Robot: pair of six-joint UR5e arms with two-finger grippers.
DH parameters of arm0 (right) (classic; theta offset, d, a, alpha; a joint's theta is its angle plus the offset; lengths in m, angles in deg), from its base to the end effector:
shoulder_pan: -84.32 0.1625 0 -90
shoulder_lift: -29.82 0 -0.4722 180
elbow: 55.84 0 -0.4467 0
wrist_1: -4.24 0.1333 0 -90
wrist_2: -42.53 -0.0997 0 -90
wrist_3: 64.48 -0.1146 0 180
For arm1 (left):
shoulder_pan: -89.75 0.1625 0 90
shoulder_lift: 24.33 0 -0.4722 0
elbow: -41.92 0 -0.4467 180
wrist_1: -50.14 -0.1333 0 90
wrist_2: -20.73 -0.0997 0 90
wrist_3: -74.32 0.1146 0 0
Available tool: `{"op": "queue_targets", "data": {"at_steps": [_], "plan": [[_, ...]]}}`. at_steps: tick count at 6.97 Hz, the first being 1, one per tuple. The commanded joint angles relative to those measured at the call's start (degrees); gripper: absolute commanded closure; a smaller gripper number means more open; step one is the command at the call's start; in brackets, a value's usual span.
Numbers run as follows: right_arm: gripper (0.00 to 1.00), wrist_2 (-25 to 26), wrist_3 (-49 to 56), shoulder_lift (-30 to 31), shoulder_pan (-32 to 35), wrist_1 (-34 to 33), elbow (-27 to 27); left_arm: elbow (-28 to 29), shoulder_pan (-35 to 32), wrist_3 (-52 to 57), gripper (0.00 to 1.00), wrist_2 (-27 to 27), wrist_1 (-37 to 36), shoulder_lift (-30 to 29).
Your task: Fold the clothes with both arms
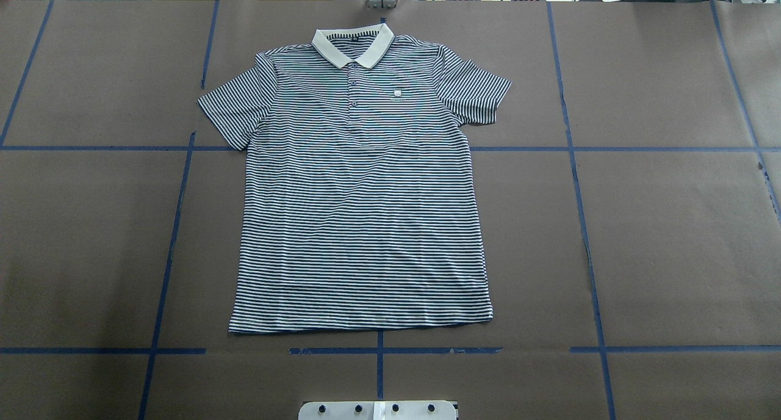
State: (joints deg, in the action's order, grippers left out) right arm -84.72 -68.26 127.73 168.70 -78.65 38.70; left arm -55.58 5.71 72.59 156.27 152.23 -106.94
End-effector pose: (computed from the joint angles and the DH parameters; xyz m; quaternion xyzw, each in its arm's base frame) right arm 0.0160 -0.4903 0.7410 0.0047 -0.3207 -0.0256 0.9468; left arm 0.0007 -0.5030 0.6873 0.0720 0.3905 0.0749 0.9147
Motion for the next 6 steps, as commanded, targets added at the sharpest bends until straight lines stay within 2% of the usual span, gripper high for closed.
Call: {"op": "queue_targets", "data": {"at_steps": [1, 2, 3, 4, 5, 6], "plan": [[0.00, -0.19, 0.09, -0.17, 0.00, 0.10, 0.81, -0.06, 0.19, 0.32, 0.00, -0.19, 0.12, -0.35], [0.00, -0.01, -0.17, -0.70, -0.17, 0.10, 0.73, 0.29, 0.28, 0.32, 0.00, -0.54, 2.04, -0.79], [0.00, -0.19, -0.35, -3.75, -0.44, 0.10, 0.90, 0.73, 0.20, -0.02, 0.00, -0.71, 6.76, -1.14], [0.00, -0.10, -0.09, -8.82, -0.61, 3.93, 0.73, 0.82, 0.19, 0.49, 0.00, -0.63, 12.46, -2.45], [0.00, 0.42, -0.09, -10.35, -0.88, 12.23, -0.40, 2.65, 0.19, 0.06, 0.00, -2.45, 20.35, -7.69], [0.00, -0.09, -0.35, -11.59, -0.97, 17.80, -2.24, 5.19, 0.19, 0.06, 0.00, -4.21, 25.04, -11.65]]}}
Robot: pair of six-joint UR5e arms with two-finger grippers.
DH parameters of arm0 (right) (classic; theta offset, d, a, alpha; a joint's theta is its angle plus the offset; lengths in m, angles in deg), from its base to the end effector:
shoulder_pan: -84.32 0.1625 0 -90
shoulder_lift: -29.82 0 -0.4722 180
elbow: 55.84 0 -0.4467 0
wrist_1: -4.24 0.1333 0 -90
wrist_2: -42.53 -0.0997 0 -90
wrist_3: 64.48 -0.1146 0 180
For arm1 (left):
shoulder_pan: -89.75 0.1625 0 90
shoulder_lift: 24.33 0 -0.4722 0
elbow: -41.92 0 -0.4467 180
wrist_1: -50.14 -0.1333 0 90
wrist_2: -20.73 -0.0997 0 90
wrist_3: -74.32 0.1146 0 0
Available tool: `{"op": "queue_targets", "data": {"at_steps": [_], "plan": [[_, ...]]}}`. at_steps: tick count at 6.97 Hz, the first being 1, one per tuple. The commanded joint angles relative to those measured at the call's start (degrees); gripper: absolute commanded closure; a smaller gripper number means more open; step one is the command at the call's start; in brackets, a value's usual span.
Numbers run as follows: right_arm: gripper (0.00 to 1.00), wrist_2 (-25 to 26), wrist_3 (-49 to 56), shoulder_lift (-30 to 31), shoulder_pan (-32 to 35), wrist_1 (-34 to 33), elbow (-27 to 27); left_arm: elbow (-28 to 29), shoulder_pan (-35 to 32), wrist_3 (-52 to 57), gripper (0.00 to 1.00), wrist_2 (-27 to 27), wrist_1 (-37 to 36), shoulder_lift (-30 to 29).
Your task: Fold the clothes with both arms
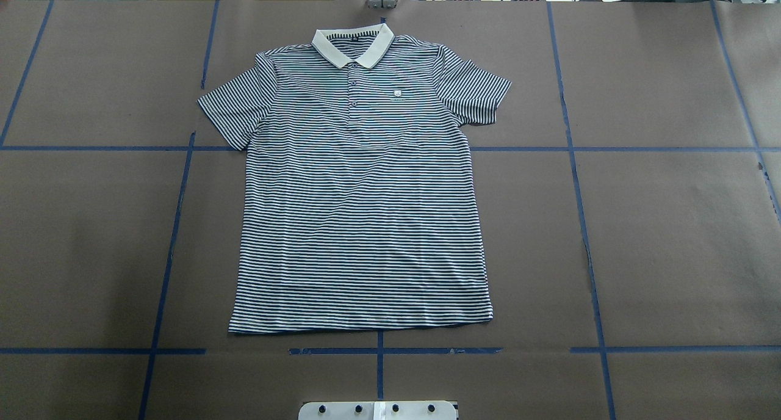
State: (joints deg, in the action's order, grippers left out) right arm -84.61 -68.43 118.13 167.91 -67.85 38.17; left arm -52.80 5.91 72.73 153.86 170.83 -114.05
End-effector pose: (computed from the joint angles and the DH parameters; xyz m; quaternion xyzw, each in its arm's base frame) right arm -0.0018 -0.5899 0.6339 0.1650 -0.3280 -0.0851 0.9263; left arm 0.0068 -0.5753 0.6111 0.2563 0.3686 0.1462 0.8815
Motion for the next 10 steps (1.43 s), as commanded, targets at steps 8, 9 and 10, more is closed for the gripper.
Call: {"op": "queue_targets", "data": {"at_steps": [8, 9, 10], "plan": [[0.40, 13.49, -47.88, -34.84, -24.25, 12.48, -19.35, 2.61, -0.01, -0.18, 0.00, -1.65, 10.26, -4.68], [0.42, 15.32, -51.56, -36.52, -26.26, 17.81, -24.27, 2.70, 0.08, -0.18, 0.00, -1.65, 10.26, -4.76], [0.42, 22.39, -53.86, -37.93, -30.81, 19.34, -27.89, 2.61, -0.01, -0.18, 0.00, -1.65, 10.26, -4.77]]}}
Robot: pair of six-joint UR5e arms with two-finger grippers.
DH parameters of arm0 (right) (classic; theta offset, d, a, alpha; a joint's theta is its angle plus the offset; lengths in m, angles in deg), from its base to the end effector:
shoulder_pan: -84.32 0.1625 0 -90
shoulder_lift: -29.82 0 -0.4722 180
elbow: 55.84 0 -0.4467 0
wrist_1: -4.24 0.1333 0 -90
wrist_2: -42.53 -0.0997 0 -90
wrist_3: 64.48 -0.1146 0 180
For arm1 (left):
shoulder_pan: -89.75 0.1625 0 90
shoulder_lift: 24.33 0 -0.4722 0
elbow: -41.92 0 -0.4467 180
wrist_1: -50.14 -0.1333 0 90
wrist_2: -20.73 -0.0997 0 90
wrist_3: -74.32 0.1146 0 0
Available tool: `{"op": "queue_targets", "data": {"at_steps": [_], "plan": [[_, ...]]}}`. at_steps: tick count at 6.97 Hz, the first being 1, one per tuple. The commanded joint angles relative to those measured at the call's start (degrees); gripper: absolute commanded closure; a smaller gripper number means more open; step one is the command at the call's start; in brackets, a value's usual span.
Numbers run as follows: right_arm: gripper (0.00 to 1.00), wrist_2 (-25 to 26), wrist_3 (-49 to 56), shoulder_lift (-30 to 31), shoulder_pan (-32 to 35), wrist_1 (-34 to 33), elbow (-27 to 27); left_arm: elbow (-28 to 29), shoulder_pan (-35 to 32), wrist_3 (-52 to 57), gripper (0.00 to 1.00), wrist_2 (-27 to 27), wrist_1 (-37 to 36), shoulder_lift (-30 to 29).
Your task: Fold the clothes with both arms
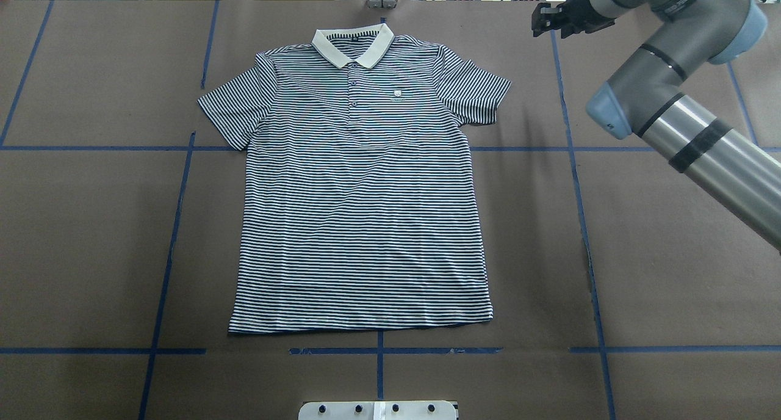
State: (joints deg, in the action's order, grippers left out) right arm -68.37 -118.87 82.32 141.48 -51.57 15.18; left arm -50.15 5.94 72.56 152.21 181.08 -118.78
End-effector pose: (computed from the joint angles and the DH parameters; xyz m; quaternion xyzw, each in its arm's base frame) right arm -0.3869 -0.7698 0.3808 0.2040 -0.4188 0.0856 0.8807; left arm 0.0088 -0.6137 0.5671 0.3530 0.3495 0.1755 0.8500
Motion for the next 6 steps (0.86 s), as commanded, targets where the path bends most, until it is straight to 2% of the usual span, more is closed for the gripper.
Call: {"op": "queue_targets", "data": {"at_steps": [1, 2, 3, 4, 6], "plan": [[0.44, 8.57, -4.75, -2.40, -6.94, 4.21, -6.58, -0.03, -0.04, 0.00, 0.00, 0.00, 0.10, -0.03], [0.45, 10.85, -5.29, -2.75, -8.27, 6.39, -9.03, 0.05, -0.04, 0.00, 0.00, 0.00, 0.10, -0.03], [0.46, 11.40, -6.86, -4.41, -8.81, 9.98, -13.49, -0.03, -0.04, 0.00, 0.00, 0.00, 0.10, -0.03], [0.47, 11.49, -6.87, -6.60, -8.73, 10.54, -16.50, -0.03, -0.04, 0.00, 0.00, 0.00, 0.10, 0.06], [0.47, 11.58, -6.87, -6.62, -8.72, 10.63, -17.14, 0.14, -0.04, 0.00, 0.00, 0.00, 0.10, 0.06]]}}
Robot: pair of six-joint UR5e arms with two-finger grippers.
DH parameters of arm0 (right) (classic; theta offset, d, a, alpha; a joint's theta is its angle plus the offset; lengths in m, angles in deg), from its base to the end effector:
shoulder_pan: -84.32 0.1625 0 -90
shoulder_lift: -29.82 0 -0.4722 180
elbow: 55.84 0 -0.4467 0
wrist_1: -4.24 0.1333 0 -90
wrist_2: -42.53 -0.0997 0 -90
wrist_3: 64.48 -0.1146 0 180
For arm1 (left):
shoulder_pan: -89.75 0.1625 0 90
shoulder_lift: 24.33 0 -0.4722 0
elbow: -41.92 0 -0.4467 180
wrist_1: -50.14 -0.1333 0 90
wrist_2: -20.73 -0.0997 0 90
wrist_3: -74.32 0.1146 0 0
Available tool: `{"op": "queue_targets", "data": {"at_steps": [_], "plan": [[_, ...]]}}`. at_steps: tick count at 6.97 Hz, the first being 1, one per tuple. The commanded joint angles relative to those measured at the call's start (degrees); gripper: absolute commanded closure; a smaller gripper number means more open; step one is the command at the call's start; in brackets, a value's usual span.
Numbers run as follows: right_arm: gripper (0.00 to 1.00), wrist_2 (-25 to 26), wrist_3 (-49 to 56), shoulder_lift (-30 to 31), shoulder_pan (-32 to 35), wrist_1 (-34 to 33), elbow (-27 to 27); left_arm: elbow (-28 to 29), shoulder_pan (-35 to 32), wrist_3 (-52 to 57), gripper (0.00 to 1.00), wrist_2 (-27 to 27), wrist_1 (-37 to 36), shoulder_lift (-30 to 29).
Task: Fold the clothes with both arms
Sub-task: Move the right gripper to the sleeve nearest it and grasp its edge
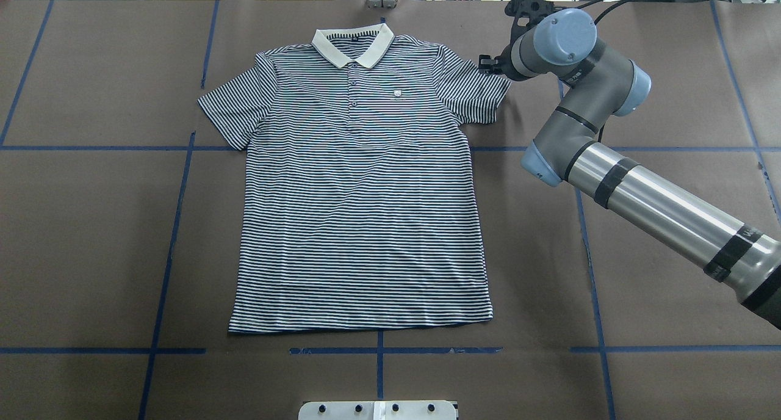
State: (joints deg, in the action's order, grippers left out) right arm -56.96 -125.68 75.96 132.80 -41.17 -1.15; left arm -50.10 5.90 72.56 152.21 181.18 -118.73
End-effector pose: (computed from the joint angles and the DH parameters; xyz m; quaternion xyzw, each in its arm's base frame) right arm -0.5236 -0.7640 0.4246 0.2206 -0.3944 0.1159 0.8845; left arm 0.0084 -0.6134 0.5679 0.3531 0.3494 0.1752 0.8500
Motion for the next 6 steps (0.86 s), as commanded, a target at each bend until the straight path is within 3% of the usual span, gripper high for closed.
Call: {"op": "queue_targets", "data": {"at_steps": [1, 6], "plan": [[0.47, 0.78, -0.06, 0.09, -0.04, 0.23, -1.25, 0.09, 0.09, 0.00, 0.00, 0.00, 0.00, 0.01], [0.48, 0.88, -0.06, 1.06, -0.13, 1.29, -1.34, 0.18, 0.09, 0.00, 0.00, 0.00, 0.00, 0.01]]}}
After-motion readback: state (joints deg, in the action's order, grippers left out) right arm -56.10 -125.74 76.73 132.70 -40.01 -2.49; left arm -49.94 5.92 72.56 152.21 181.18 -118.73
